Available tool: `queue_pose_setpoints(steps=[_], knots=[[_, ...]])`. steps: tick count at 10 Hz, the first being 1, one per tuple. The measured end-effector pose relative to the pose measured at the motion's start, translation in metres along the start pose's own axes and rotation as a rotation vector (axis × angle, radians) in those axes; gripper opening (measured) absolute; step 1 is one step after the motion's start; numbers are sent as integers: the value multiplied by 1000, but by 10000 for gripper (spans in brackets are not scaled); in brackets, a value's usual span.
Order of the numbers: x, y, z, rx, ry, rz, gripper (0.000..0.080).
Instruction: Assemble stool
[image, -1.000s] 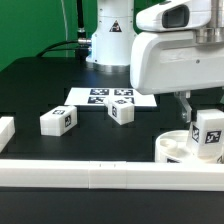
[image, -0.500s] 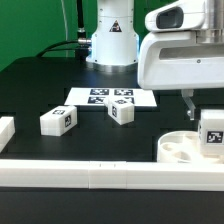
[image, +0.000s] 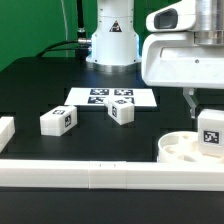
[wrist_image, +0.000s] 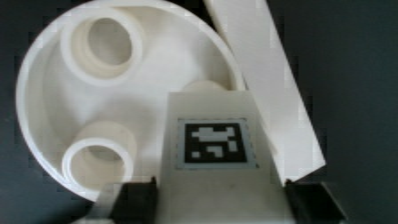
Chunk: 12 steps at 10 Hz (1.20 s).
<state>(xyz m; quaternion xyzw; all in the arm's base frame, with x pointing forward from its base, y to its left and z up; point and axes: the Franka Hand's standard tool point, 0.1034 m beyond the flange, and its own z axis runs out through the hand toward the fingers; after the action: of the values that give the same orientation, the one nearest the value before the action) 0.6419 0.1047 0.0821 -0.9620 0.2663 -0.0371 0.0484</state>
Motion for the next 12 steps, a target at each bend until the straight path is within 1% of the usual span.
queue_pose_setpoints(steps=[2,4,7,8,12], knots=[[0,0,0,-3,1,171,340],[-1,-1,0,-5,3,277,340],[-2,-2,1,1,-5,509,340],[-3,-2,1,2,-6,548,340],[-4,-4,1,13,-15,872,340]])
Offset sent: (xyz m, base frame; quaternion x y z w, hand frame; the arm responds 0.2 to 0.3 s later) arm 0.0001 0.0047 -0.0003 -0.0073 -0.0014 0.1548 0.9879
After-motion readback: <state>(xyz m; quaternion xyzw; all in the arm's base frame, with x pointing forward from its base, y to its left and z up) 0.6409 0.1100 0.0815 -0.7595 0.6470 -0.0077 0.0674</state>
